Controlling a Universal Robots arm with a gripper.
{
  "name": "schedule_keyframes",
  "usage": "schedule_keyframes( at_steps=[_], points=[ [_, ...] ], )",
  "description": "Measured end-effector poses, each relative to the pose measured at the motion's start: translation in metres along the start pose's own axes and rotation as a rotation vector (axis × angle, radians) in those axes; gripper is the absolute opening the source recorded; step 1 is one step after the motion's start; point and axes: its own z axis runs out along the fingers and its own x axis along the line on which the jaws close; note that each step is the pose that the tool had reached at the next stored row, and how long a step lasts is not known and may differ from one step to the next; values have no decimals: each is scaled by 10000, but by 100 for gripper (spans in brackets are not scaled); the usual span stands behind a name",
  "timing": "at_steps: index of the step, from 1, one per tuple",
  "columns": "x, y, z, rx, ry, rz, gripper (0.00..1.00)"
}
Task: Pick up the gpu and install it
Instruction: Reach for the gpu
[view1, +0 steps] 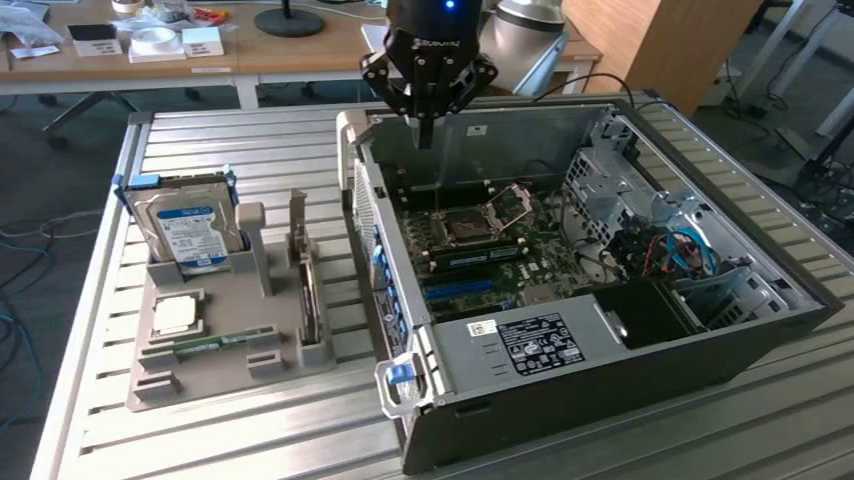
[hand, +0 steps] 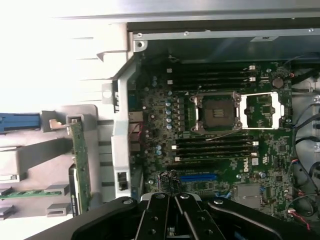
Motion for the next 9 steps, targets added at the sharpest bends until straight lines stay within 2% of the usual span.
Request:
schedule_keyframes(
  at_steps=[9],
  points=[
    [238,-11,-6,0,-1,17,11]
  ],
)
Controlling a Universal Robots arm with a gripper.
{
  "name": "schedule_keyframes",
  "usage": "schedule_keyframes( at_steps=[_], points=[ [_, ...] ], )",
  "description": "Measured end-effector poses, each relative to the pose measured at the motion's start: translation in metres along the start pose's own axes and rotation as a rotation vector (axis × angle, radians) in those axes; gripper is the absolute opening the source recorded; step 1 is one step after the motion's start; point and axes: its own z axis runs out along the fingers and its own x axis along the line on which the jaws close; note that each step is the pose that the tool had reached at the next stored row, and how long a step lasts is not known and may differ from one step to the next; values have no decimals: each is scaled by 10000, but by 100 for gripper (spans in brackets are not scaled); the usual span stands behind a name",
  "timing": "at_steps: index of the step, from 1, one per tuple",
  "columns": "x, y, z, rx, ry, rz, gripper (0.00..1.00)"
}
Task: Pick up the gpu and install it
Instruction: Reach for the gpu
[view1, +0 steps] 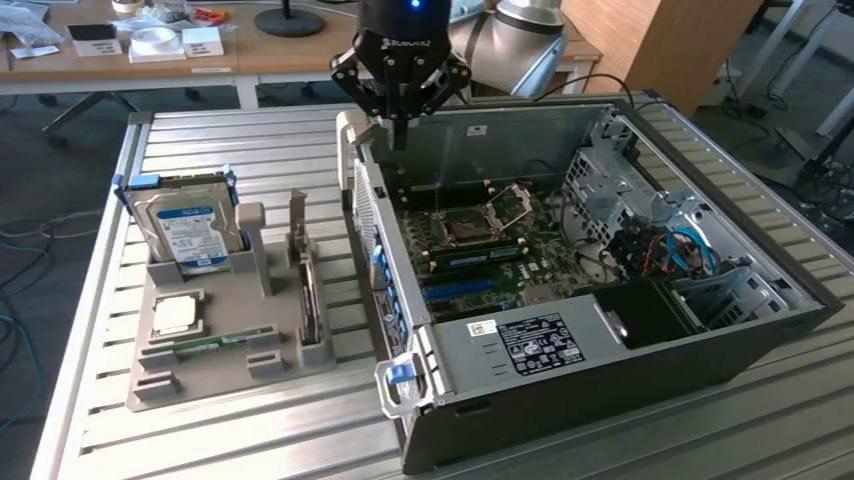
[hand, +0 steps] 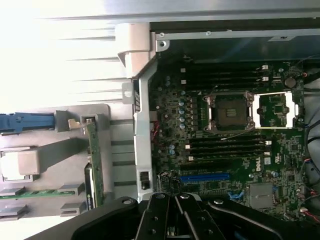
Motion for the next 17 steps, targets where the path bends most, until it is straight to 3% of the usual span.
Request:
schedule_keyframes(
  at_steps=[17],
  points=[
    [489,-20,-12,2,-5,97,11]
  ],
)
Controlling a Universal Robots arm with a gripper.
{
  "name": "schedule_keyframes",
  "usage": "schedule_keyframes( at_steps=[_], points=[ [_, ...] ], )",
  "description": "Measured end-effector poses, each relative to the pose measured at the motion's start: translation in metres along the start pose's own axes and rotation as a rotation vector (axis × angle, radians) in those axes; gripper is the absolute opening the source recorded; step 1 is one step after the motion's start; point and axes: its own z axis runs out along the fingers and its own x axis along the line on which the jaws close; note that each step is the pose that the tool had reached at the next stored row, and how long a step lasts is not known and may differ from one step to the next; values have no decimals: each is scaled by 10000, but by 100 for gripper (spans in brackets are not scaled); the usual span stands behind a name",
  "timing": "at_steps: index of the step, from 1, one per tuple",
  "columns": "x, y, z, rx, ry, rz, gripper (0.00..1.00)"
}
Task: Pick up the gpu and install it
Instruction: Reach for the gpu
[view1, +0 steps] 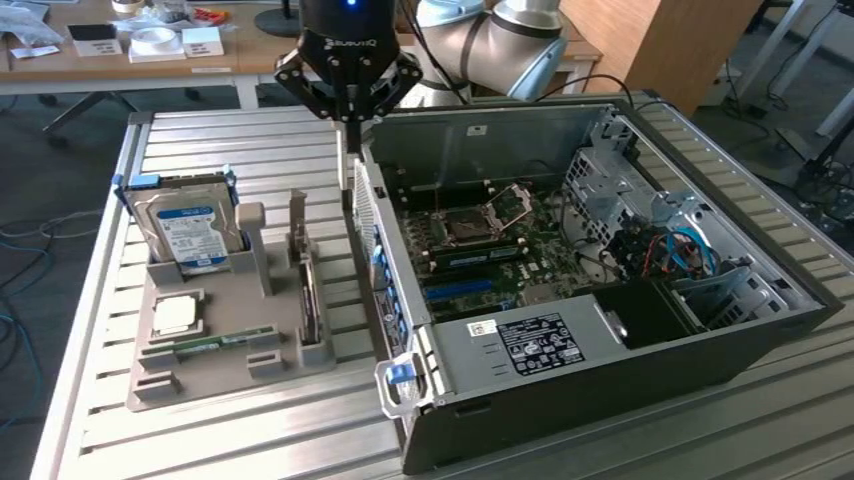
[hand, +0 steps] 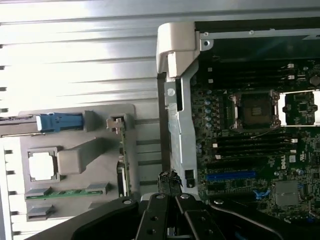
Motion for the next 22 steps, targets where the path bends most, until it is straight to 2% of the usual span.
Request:
schedule_keyframes(
  at_steps=[12,22],
  points=[
    [328,-18,-9,2,-3,75,11],
    [510,-30,-12,3,-6,130,11]
  ],
)
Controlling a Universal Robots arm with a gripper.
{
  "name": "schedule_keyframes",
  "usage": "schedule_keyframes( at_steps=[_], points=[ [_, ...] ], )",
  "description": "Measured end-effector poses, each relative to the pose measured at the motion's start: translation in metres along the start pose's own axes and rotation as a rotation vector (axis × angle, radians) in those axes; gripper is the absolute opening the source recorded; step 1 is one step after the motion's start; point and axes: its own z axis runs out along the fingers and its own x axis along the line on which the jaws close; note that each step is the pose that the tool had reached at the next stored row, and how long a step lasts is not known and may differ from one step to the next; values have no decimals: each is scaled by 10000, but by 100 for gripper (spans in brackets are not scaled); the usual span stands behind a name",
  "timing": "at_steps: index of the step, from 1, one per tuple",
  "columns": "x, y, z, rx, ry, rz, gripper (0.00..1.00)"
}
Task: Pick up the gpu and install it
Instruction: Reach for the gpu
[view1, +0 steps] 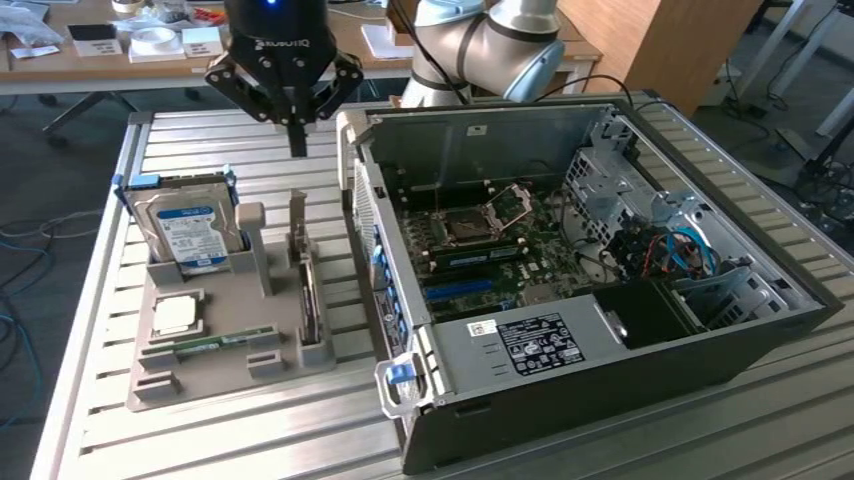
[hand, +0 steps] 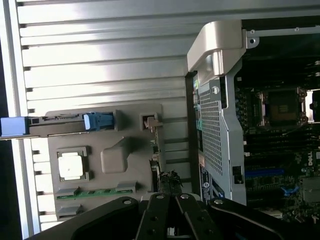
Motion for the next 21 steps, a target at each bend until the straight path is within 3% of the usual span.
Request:
schedule_keyframes(
  at_steps=[8,14,21],
  points=[
    [85,-9,-2,1,0,10,11],
    [87,-12,-3,2,1,10,11],
    [76,-119,-6,3,0,10,11]
  ],
)
